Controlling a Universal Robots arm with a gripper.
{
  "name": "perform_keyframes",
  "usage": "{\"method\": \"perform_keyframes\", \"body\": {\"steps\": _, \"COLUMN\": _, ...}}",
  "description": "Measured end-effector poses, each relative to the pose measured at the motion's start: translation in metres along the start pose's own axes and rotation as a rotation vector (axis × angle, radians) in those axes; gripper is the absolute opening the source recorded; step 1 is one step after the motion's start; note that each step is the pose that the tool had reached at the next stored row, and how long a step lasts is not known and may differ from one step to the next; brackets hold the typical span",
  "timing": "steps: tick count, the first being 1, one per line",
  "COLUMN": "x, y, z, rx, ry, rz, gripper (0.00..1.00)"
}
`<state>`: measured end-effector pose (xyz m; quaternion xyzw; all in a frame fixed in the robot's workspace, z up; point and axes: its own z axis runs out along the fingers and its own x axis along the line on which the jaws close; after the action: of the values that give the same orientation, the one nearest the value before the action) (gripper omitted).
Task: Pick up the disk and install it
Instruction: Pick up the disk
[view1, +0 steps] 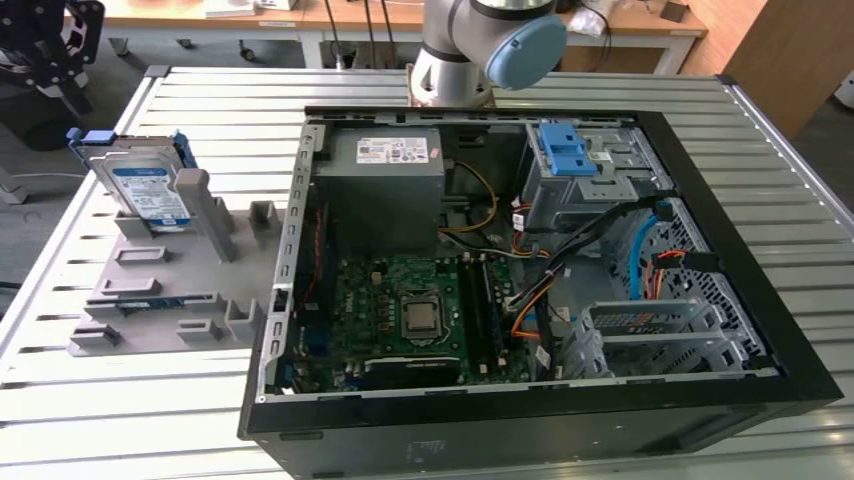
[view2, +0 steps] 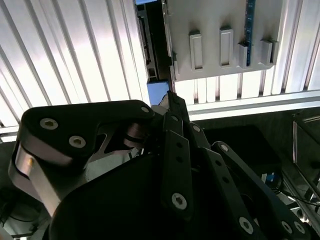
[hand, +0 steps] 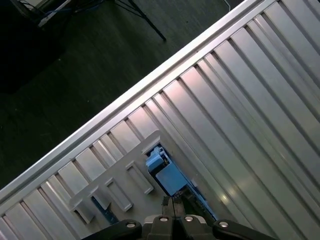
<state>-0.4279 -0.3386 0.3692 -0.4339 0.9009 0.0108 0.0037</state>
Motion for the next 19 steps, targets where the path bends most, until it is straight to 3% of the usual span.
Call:
{"method": "perform_keyframes", "body": {"steps": 3, "x": 0.0, "y": 0.0, "z": 0.0001, "rx": 0.0009, "ry": -0.0005, "rz": -0.035, "gripper": 0.11}}
{"method": "perform_keyframes", "body": {"steps": 7, "x": 0.0, "y": -0.0001, "z": 0.0008, "rx": 0.0092, "ry": -0.0071, "rz": -0.066, "gripper": 0.11}}
{"method": "perform_keyframes", "body": {"steps": 12, "x": 0.0, "y": 0.0001, "z": 0.0011, "rx": 0.0075, "ry": -0.006, "rz": -0.127, "gripper": 0.11}}
{"method": "perform_keyframes", "body": {"steps": 19, "x": 0.0, "y": 0.0, "z": 0.0028, "rx": 0.0044, "ry": -0.0034, "rz": -0.254, "gripper": 0.11}}
